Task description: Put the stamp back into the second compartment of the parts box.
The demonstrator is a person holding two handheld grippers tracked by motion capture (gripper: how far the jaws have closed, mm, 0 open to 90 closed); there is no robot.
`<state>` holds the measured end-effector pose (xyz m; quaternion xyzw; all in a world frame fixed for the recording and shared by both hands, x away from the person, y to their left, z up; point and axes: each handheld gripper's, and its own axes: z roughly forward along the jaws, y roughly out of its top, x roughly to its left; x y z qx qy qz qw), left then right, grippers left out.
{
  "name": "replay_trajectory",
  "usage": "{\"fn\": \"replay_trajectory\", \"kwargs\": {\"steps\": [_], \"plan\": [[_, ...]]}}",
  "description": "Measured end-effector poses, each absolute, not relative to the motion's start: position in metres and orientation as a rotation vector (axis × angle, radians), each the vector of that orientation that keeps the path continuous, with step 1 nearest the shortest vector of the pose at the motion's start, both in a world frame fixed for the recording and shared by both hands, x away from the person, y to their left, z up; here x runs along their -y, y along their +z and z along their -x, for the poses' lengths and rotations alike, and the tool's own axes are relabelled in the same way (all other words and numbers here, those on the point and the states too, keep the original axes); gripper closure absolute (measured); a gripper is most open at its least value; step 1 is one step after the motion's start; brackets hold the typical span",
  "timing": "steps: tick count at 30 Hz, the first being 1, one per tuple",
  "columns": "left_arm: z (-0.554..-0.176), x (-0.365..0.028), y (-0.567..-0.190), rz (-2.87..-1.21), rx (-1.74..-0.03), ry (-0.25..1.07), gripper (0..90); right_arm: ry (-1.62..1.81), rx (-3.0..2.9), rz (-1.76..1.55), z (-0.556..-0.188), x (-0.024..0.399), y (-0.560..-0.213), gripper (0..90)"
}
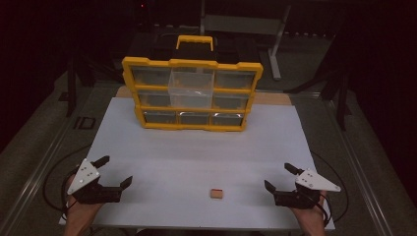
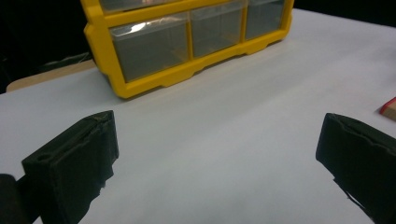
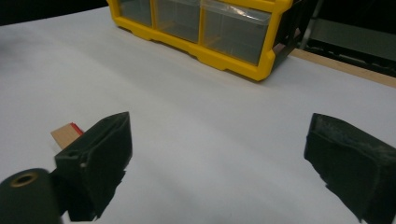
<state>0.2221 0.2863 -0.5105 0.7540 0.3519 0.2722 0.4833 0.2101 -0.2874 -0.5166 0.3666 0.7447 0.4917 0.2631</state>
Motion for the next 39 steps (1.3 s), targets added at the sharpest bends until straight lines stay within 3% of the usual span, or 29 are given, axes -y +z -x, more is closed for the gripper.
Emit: {"fn": "replay_trajectory", "kwargs": {"steps": [20,39], "plan": [[-0.227,-0.281,-0.514,-1.872,-0.879,0.654,0.0,1.345,-2.063,-1.006,-0.215,0.286,-0.513,6.9],[-0.222,-0.283,-0.519,-1.863,-0.894,0.649,0.0,1.339,-2.130,-0.933,-0.230,0.270,-0.489,6.9]]}}
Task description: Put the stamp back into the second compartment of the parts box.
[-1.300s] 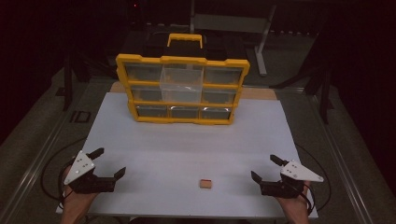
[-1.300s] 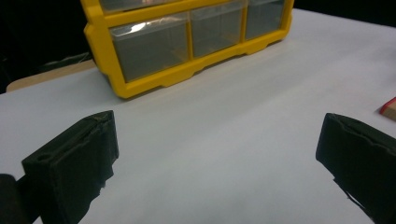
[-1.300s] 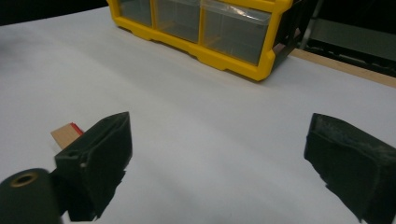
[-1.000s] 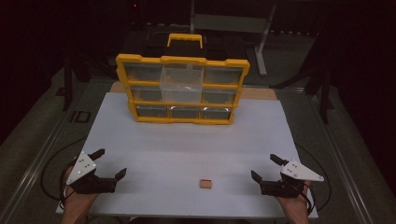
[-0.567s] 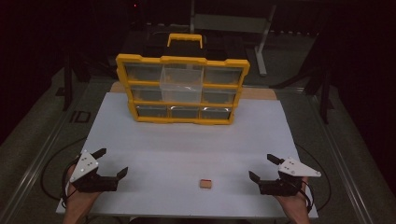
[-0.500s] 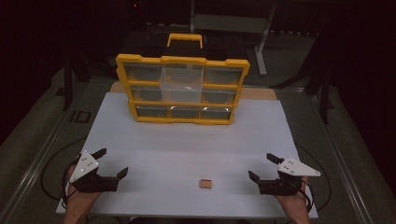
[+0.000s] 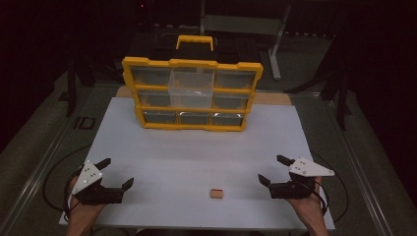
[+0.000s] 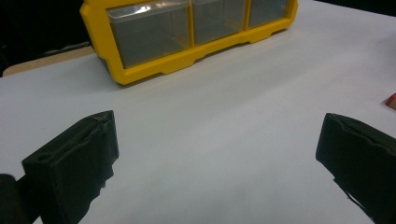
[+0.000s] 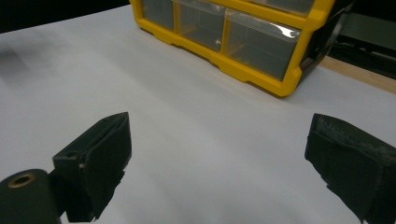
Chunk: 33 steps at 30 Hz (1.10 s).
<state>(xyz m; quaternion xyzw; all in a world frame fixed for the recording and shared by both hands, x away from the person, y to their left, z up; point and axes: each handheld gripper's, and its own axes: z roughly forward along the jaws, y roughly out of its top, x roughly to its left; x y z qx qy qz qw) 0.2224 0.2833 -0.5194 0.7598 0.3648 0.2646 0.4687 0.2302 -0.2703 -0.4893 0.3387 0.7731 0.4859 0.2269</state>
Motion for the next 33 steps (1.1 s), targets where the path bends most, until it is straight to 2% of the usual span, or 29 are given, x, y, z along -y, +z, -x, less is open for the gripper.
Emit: {"fn": "replay_trajectory", "kwargs": {"steps": [33], "plan": [[-0.222,-0.282,-0.523,-1.870,-0.897,0.652,0.0,1.194,-2.374,-0.785,-0.254,0.224,-0.477,6.7]]}}
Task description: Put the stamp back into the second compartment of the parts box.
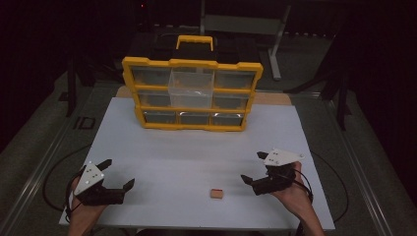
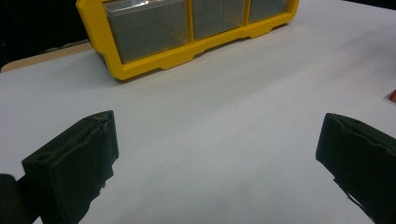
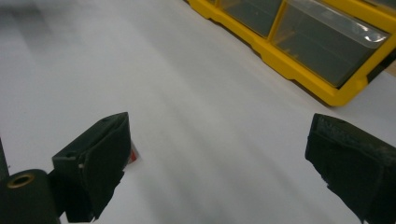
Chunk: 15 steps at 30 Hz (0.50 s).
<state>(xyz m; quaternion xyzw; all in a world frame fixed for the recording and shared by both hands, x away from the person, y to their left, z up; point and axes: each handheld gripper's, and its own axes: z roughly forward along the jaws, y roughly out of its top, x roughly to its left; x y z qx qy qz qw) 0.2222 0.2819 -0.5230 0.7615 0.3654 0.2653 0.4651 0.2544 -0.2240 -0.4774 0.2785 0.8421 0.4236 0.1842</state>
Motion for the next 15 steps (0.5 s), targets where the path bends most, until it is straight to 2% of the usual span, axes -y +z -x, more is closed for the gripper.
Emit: {"fn": "replay_trajectory", "kwargs": {"steps": [15], "plan": [[-0.222,-0.280,-0.524,-1.881,-0.895,0.651,0.0,1.117,-2.486,-0.699,-0.258,0.198,-0.481,6.7]]}}
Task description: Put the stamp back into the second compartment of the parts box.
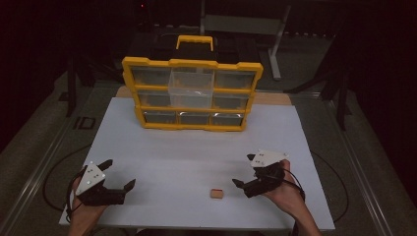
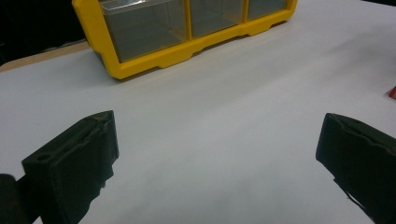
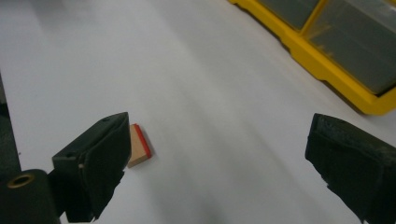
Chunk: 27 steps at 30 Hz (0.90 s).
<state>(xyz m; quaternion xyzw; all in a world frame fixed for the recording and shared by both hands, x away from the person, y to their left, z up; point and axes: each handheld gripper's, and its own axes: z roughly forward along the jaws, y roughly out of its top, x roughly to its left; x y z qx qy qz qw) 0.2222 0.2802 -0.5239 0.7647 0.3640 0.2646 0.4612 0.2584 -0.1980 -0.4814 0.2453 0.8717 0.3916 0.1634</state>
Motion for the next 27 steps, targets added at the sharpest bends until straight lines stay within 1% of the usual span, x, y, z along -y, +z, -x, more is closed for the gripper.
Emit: {"fn": "replay_trajectory", "kwargs": {"steps": [27], "plan": [[-0.223,-0.279,-0.525,-1.892,-0.888,0.647,0.0,0.948,-2.701,-0.517,-0.273,0.153,-0.511,6.8]]}}
